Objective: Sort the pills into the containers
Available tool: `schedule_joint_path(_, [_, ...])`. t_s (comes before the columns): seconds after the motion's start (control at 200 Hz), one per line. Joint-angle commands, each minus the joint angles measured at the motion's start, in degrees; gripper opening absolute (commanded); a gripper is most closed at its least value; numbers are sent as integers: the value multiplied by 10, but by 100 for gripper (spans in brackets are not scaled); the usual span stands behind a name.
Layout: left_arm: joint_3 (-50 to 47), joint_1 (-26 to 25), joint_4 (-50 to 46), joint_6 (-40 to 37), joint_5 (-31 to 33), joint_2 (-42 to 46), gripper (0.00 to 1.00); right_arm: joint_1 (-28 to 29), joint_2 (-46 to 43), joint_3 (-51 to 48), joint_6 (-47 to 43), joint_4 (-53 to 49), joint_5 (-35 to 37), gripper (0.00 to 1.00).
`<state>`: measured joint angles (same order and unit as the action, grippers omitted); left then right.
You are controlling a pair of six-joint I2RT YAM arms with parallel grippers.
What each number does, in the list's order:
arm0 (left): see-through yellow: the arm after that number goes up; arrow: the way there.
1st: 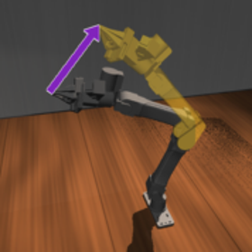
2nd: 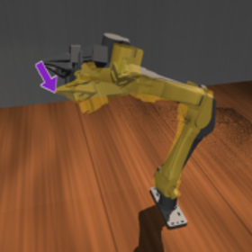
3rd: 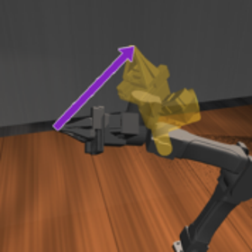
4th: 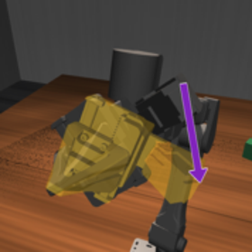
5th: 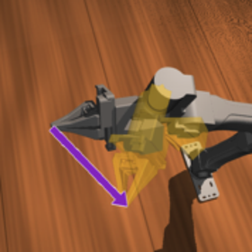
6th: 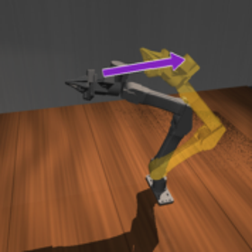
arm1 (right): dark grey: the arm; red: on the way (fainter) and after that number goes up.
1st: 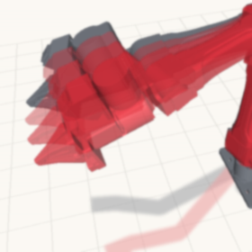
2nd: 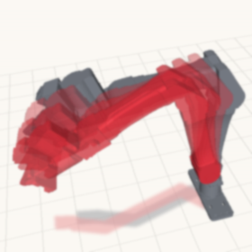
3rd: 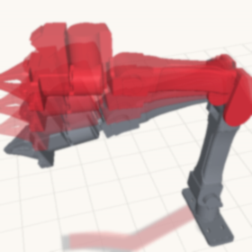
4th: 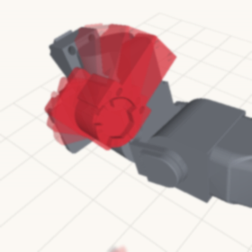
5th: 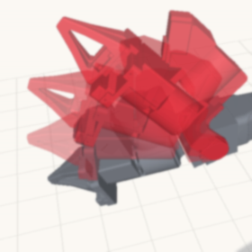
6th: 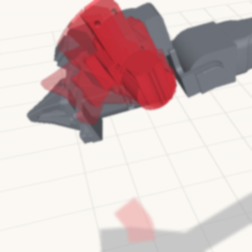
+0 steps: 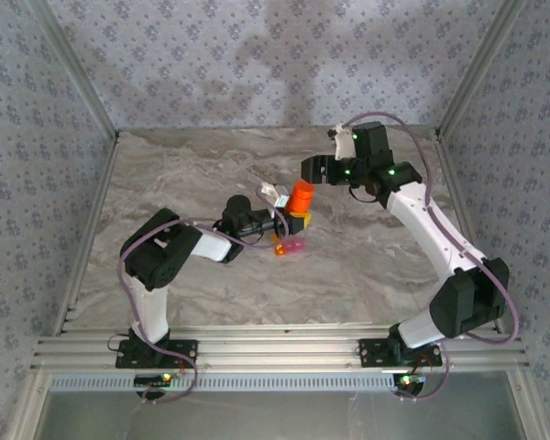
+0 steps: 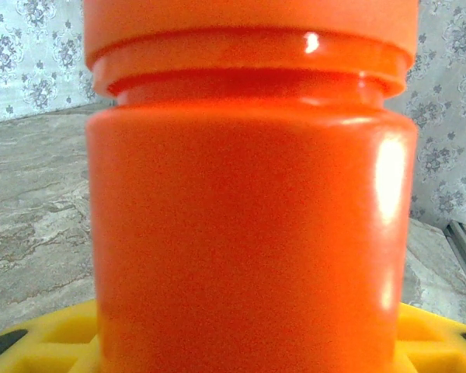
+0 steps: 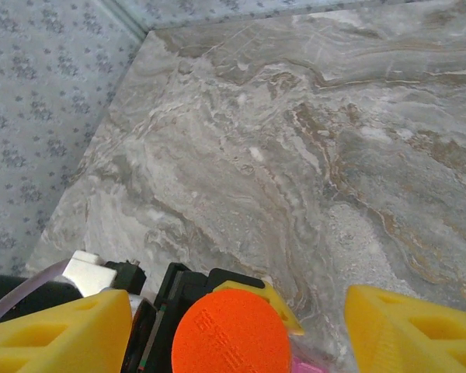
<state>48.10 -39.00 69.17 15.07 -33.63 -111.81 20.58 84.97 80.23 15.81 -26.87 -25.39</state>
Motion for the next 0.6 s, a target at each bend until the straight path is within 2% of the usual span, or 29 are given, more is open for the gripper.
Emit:
schedule_joint_path(0.0, [10,-1,28,-5,-2,15,0,-5,22,17,-64,-44,-53,74])
schedule_joint_path(0.39, [8,0,27,-6,-2,15,0,2,55,33,-101,-73,-81,74])
schedule_joint_path(0.595, [6,0,27,-7,-2,18,0,10,65,39,-107,-90,-77,70])
